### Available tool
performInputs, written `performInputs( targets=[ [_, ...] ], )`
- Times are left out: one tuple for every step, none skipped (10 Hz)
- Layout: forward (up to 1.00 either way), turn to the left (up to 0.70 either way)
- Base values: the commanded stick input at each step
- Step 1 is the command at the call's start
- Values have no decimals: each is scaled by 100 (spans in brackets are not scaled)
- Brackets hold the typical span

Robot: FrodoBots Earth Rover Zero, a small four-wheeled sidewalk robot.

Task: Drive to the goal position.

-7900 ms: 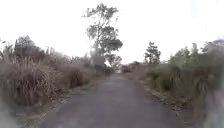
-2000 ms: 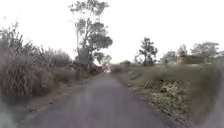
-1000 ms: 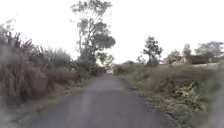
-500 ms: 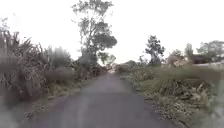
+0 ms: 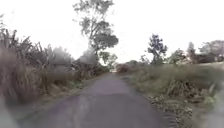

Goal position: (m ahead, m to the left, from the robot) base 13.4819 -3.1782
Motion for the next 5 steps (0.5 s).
performInputs(
  targets=[
    [50,1],
    [50,1],
    [50,1],
    [50,1],
    [50,1]
  ],
)
